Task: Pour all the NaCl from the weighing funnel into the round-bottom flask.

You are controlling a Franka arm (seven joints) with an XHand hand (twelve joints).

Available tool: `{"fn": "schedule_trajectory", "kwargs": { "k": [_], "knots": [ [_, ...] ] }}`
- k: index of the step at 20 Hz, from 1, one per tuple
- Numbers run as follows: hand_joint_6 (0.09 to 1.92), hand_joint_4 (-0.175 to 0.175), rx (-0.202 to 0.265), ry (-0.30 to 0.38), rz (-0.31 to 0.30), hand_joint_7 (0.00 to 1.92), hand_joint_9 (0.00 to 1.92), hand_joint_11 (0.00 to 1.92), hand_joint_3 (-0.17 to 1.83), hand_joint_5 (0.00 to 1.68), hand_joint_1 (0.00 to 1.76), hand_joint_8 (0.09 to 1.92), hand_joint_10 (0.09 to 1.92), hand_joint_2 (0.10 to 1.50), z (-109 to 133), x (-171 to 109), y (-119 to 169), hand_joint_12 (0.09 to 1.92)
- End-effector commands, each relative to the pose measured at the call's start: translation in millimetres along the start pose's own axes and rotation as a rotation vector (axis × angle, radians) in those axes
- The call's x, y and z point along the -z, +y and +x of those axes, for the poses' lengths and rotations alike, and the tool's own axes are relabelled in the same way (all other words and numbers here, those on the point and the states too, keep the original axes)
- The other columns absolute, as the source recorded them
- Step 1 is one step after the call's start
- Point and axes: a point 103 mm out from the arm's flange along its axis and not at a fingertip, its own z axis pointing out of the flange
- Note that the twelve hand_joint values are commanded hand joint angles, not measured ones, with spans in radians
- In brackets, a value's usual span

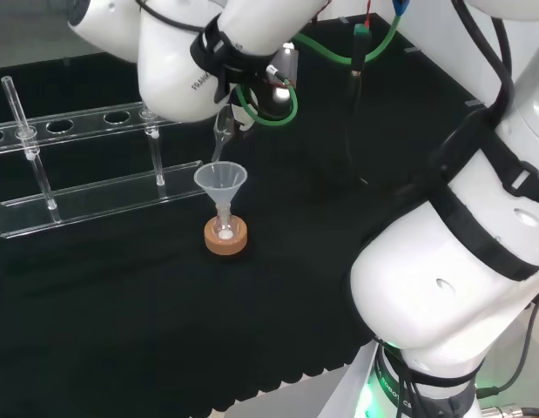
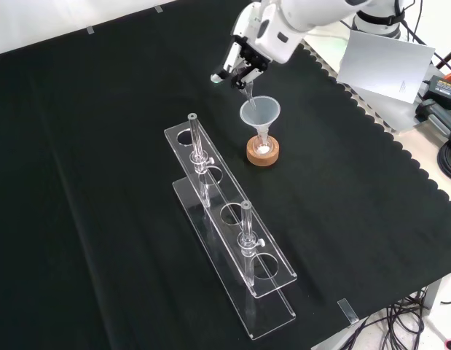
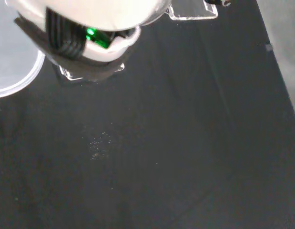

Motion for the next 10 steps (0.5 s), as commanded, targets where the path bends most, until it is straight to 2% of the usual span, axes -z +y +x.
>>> {"fn": "schedule_trajectory", "kwargs": {
  "k": [1,3,5,7,9,10],
  "knots": [
    [0.09,0.175,-0.055,0.137,0.011,1.68,1.04,0.0,0.64,1.57,1.15,0.09,0.15,0.59,-9,-10,-7,1.34],
    [0.09,0.175,-0.105,0.216,0.008,1.68,1.04,0.0,0.64,1.57,1.15,0.09,0.15,0.59,-13,-17,-14,1.34],
    [0.09,0.175,-0.148,0.277,-0.026,1.68,1.04,0.0,0.64,1.57,1.15,0.09,0.15,0.59,-17,-21,-17,1.33],
    [0.09,0.175,-0.177,0.314,-0.054,1.68,1.05,0.0,0.64,1.57,1.15,0.09,0.15,0.59,-20,-24,-19,1.33],
    [0.09,0.175,-0.224,0.345,-0.077,1.68,1.05,0.0,0.64,1.57,1.15,0.09,0.16,0.59,-27,-29,-19,1.33],
    [0.09,0.175,-0.273,0.372,-0.089,1.68,1.05,0.0,0.64,1.57,1.15,0.09,0.16,0.59,-31,-34,-16,1.33]
  ]
}}
